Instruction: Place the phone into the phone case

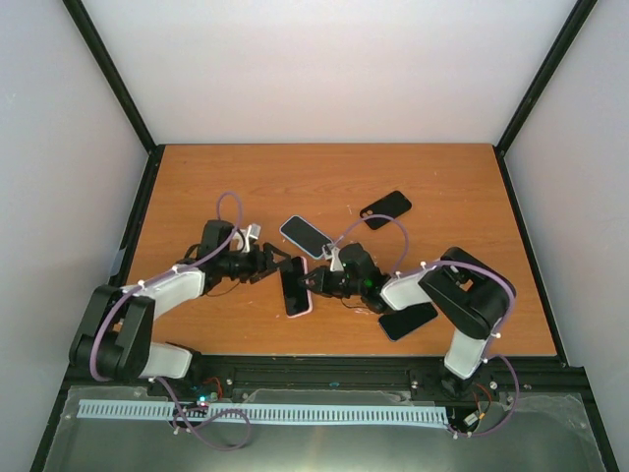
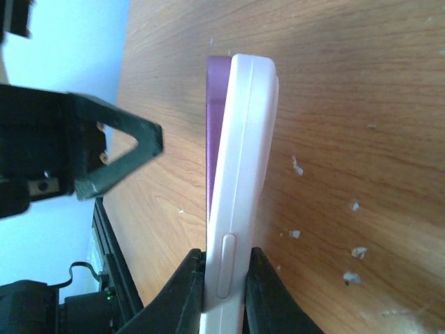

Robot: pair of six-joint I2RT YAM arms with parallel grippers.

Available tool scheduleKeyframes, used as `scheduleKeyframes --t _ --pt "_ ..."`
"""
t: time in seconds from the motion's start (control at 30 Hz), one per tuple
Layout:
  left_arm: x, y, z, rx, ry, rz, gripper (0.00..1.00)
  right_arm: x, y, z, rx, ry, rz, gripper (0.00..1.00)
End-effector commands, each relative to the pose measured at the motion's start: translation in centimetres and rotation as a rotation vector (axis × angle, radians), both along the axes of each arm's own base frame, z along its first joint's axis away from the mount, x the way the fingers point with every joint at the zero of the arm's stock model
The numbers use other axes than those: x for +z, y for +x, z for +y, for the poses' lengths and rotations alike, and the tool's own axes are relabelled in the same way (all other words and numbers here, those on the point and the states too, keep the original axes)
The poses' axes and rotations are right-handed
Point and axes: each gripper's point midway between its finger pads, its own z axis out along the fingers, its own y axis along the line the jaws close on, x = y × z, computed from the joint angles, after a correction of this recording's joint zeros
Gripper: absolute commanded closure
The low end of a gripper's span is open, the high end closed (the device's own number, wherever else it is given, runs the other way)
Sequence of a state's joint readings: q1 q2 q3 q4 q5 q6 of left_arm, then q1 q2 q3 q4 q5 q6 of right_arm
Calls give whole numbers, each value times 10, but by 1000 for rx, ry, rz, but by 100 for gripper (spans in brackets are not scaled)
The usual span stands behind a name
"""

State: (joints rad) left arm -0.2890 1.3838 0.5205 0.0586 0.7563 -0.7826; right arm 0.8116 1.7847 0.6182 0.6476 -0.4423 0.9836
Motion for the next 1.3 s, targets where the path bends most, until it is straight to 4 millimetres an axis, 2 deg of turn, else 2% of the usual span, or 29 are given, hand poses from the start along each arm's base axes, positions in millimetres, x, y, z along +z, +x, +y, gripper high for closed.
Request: scheduleKeyframes --t 0.0,0.17,0.33,0.43,0.57,0.73,0.93,1.03,1.27 --pt "34 10 -1 -15 6 -94 24 41 5 -3 15 85 -84 88" --pt "67 13 9 -14 -14 -206 17 76 6 -15 15 142 -138 89" --pt "122 -4 5 -82 -173 -348 11 122 -2 -25 40 216 -206 88" --pt "149 -17 -1 -138 -265 -400 11 157 -10 -28 63 282 -251 88" --pt "174 -31 -3 -186 -343 -464 13 204 -22 -33 85 374 -313 87" --pt "201 -46 -5 -234 -419 -548 17 245 -37 -36 133 510 -341 86" --pt "226 -64 -9 -289 -500 -610 21 269 -53 -38 207 674 -320 86" --pt "228 -66 -12 -293 -515 -614 24 275 -57 -39 229 729 -311 87" --pt "237 -71 -10 -276 -568 -641 36 268 -56 -37 230 726 -291 87"
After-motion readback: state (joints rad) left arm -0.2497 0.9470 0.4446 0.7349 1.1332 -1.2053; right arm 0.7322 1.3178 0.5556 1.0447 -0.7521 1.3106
